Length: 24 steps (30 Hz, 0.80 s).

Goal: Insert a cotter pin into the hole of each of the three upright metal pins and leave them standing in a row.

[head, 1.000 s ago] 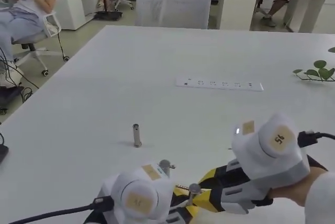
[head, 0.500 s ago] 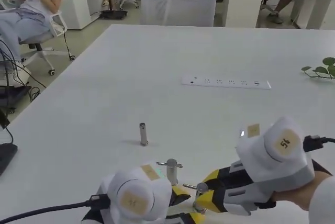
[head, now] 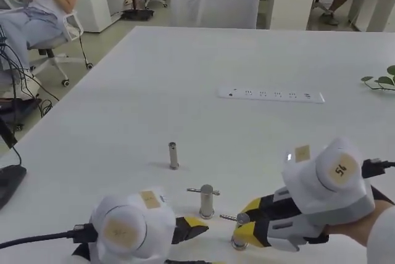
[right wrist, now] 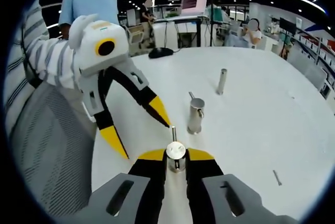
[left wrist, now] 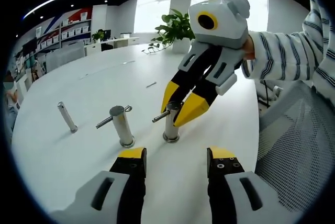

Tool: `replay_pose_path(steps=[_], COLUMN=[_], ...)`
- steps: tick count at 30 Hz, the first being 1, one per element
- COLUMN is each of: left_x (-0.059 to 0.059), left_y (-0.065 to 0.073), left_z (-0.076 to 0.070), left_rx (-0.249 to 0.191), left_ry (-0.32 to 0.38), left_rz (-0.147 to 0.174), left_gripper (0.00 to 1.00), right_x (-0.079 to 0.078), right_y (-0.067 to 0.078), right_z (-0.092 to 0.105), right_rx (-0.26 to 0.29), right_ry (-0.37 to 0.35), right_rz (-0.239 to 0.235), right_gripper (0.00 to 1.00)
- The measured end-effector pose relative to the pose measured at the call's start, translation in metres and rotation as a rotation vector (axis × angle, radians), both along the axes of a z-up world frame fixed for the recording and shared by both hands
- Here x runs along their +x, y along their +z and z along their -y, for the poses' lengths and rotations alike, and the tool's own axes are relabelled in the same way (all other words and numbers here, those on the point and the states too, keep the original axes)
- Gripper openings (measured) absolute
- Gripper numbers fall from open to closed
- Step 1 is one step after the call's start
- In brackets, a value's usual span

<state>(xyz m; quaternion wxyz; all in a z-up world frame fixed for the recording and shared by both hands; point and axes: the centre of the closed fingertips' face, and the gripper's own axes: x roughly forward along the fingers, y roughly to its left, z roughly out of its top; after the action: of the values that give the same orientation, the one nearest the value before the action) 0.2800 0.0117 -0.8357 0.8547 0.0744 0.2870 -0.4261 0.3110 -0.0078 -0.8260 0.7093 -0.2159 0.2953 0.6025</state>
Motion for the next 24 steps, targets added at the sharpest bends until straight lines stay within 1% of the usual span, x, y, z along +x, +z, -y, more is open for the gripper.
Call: replay_pose_path(steps=[2,5,6,7,8,9,11,15,18,21,24], left_x=[-0.002,-0.005,-0.006,-0.009,-0.01,-0.011,-0.012,-0.015,-0.018,-0.018,-0.017], left_y=[0.0,-0.001,0.0,0.002,0.004,0.006,0.006,0.007,0.006,0.006,0.008], left_z=[-0.002,-0.007,-0.008,-0.007,-0.007,-0.008,-0.009,-0.01,-0.011,-0.013,-0.014], left_rx=[-0.004,-0.002,-0.007,-0.024,-0.036,-0.043,-0.046,-0.061,-0.089,-0.086,-0.1], left_ry=[-0.004,-0.005,-0.005,-0.009,-0.015,-0.012,-0.011,-0.02,-0.013,-0.007,0.003], left_rz=[-0.009,-0.016,-0.021,-0.031,-0.029,-0.031,-0.03,-0.04,-0.064,-0.062,-0.064], left_gripper=[0.46,0.49,0.5,0.51,0.51,0.52,0.57,0.66,0.68,0.68,0.69], right_x=[0.0,0.001,0.001,0.0,-0.001,-0.001,-0.001,0.004,0.007,0.012,0.016], right_y=[0.0,0.001,0.001,0.001,0.001,0.001,0.001,0.001,0.002,0.002,0.002], right_z=[0.0,0.0,0.001,0.001,0.001,0.001,0.002,0.003,0.004,0.005,0.007], right_rx=[-0.003,-0.005,-0.006,-0.008,-0.008,-0.008,-0.011,-0.022,-0.027,-0.028,-0.029], right_ry=[0.008,0.009,0.009,0.023,0.039,0.039,0.044,0.056,0.063,0.062,0.061], right_rz=[0.011,0.008,0.007,0.01,0.012,0.009,0.01,0.025,0.033,0.036,0.038], right_gripper=[0.14,0.13,0.13,0.13,0.13,0.13,0.13,0.13,0.13,0.12,0.12])
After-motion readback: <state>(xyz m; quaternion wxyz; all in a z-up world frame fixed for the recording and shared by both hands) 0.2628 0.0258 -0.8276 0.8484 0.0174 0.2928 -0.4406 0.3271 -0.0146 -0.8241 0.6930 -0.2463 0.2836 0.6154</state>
